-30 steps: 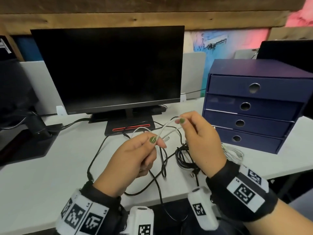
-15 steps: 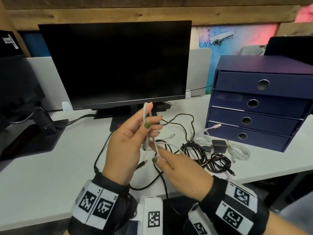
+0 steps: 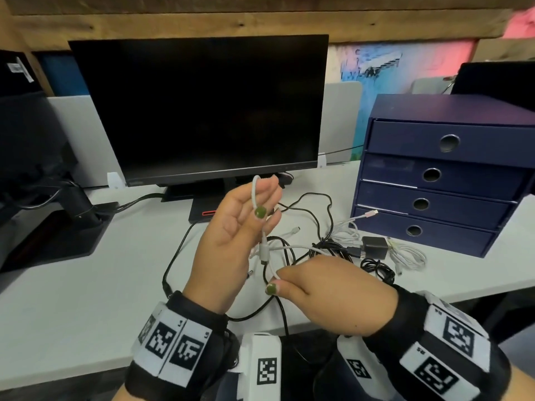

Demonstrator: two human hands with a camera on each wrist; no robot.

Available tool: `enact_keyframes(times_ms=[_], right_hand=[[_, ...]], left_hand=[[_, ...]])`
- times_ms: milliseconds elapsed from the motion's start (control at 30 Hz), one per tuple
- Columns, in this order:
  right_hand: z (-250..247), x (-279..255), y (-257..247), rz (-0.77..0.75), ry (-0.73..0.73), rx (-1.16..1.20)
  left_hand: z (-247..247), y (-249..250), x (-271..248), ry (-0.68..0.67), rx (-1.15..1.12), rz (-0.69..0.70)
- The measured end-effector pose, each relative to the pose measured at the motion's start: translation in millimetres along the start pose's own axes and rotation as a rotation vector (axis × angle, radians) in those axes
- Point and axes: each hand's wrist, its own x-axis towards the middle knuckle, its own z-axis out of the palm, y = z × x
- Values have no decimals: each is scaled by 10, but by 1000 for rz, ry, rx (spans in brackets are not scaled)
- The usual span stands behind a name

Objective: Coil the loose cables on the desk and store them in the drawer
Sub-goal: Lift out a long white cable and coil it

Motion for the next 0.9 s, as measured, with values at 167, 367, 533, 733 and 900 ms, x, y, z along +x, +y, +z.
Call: enact_keyframes(times_ms=[167, 367, 533, 733, 900], right_hand=[[-117, -92, 10, -72, -13, 70], [-413, -215, 121, -111, 319, 181], [-535, -207, 306, -125, 751, 467], [-364, -20, 332, -97, 863, 808], [-10, 127, 270, 2, 591, 1041]], left_hand=[[-28, -111, -51, -141, 532, 21], [-20, -69, -75, -158, 642, 91], [71, -15, -103, -228, 551, 62], [180, 106, -110, -301, 186, 10], [220, 180, -72, -207, 46, 69]])
